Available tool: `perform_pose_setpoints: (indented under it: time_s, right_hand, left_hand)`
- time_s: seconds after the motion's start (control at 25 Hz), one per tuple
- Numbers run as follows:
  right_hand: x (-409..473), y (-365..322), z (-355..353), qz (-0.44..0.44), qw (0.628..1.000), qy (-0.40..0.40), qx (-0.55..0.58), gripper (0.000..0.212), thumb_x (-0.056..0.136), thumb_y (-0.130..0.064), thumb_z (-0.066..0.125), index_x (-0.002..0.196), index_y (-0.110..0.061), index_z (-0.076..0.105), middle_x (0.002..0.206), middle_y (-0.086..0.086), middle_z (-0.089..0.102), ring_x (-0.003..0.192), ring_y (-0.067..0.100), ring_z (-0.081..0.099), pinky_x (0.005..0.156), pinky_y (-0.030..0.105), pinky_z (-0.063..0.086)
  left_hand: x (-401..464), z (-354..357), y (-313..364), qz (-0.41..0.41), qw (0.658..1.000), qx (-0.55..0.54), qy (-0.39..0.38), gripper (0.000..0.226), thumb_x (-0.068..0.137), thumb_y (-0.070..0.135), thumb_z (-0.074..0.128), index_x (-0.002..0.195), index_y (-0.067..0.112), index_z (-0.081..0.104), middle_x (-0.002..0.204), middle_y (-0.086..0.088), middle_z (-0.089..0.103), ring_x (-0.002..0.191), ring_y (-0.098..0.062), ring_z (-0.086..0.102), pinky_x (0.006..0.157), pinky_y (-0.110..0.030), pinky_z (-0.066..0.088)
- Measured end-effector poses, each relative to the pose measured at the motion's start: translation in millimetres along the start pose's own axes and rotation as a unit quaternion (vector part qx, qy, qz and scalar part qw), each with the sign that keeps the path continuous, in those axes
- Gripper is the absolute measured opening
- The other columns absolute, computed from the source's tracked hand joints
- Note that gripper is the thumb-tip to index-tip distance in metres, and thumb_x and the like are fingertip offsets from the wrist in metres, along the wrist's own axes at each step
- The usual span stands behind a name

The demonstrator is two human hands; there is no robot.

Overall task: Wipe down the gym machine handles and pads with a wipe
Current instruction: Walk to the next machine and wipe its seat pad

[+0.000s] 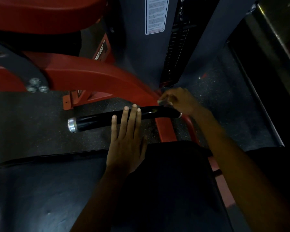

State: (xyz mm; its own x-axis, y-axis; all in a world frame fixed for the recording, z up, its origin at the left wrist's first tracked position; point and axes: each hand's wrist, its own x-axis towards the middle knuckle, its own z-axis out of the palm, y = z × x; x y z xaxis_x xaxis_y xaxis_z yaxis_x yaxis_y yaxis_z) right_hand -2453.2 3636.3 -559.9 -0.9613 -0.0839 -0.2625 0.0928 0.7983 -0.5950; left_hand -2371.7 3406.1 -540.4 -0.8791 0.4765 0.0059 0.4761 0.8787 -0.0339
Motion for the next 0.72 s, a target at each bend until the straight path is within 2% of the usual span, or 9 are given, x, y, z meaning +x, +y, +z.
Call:
perform_pose_setpoints:
  time_s: [0.08,0.16,0.32,0.36,0.44,0.52,0.6,0.64,0.72]
  right_hand:
    - [-8.9,-11.4,-0.9,-0.061,0.998,0.007,0.034,0.03,0.089,0.009,0.048,0.103,-0.006,0.07,0.094,-0.006,0.06,0.081,0.006,0.057,0.071,0.006,0.041]
    - [-11.9,-9.6,2.1,-0.081,0.997,0.016,0.011,0.033,0.086,0.012,0.047,0.104,-0.003,0.07,0.094,0.0,0.063,0.086,0.015,0.058,0.072,0.015,0.043]
    - [-10.3,33.7,16.8,-0.004,0.998,0.017,-0.066,0.033,0.077,0.019,0.05,0.098,0.004,0.07,0.096,0.02,0.067,0.091,0.033,0.059,0.075,0.028,0.043]
    - [-10.5,40.3,21.1,0.019,0.997,0.019,-0.072,0.029,0.077,0.018,0.053,0.097,0.005,0.069,0.096,0.022,0.066,0.092,0.035,0.059,0.077,0.028,0.045]
    - [-12.6,45.3,31.1,0.07,0.995,0.037,-0.061,0.017,0.082,0.007,0.06,0.096,0.003,0.069,0.093,0.021,0.067,0.086,0.032,0.064,0.071,0.024,0.044]
    - [-22.2,32.4,35.4,0.134,0.983,0.122,-0.019,0.012,0.089,-0.012,0.062,0.092,-0.004,0.071,0.084,0.013,0.069,0.065,0.019,0.063,0.058,0.014,0.042]
    - [-40.5,5.1,39.8,0.154,0.95,0.264,0.063,0.019,0.091,-0.019,0.061,0.077,-0.009,0.07,0.074,0.005,0.068,0.053,0.003,0.055,0.048,0.004,0.036]
    - [-52.9,-13.3,44.8,0.151,0.931,0.314,0.109,0.022,0.09,-0.02,0.062,0.072,-0.01,0.068,0.071,-0.001,0.065,0.055,-0.002,0.055,0.05,0.002,0.038]
    - [-73.6,-49.7,63.5,0.146,0.912,0.332,0.194,0.012,0.086,-0.017,0.064,0.076,-0.011,0.065,0.078,-0.007,0.062,0.069,-0.002,0.059,0.061,0.001,0.043]
  left_hand:
    - [0.3,-0.3,0.1,0.013,1.0,0.005,-0.006,0.076,0.093,0.041,0.037,0.15,0.002,0.005,0.159,-0.014,0.001,0.147,-0.03,-0.001,0.117,-0.054,0.007]
    - [1.0,-0.7,0.3,0.008,1.0,0.004,-0.012,0.075,0.093,0.041,0.036,0.15,0.002,0.006,0.159,-0.014,0.001,0.147,-0.03,0.0,0.117,-0.053,0.007]
    - [2.0,-3.6,2.4,0.001,1.0,0.003,-0.015,0.071,0.095,0.039,0.032,0.15,0.002,0.007,0.159,-0.013,0.003,0.147,-0.029,0.0,0.117,-0.053,0.006]
    - [2.4,-3.5,2.6,0.002,1.0,0.007,-0.014,0.071,0.095,0.039,0.032,0.15,0.002,0.007,0.159,-0.013,0.003,0.147,-0.029,0.0,0.118,-0.053,0.006]
    - [1.9,-2.9,2.4,0.0,1.0,0.009,-0.017,0.071,0.095,0.039,0.032,0.15,0.002,0.007,0.159,-0.013,0.003,0.147,-0.029,0.0,0.118,-0.053,0.006]
    - [1.3,-2.0,1.7,-0.001,1.0,0.002,-0.016,0.07,0.095,0.039,0.032,0.15,0.002,0.007,0.159,-0.013,0.003,0.147,-0.029,0.0,0.118,-0.053,0.006]
    - [2.1,-2.0,1.1,0.004,1.0,0.007,-0.011,0.07,0.094,0.039,0.031,0.15,0.002,0.009,0.159,-0.013,0.004,0.147,-0.029,0.001,0.117,-0.053,0.007]
    - [2.3,-1.6,1.3,0.006,1.0,0.008,-0.01,0.07,0.094,0.039,0.031,0.15,0.002,0.009,0.159,-0.014,0.004,0.147,-0.029,0.002,0.117,-0.053,0.007]
    - [2.3,-1.0,1.1,0.008,1.0,0.011,-0.01,0.071,0.094,0.039,0.032,0.15,0.002,0.01,0.159,-0.015,0.005,0.147,-0.03,0.003,0.117,-0.053,0.007]
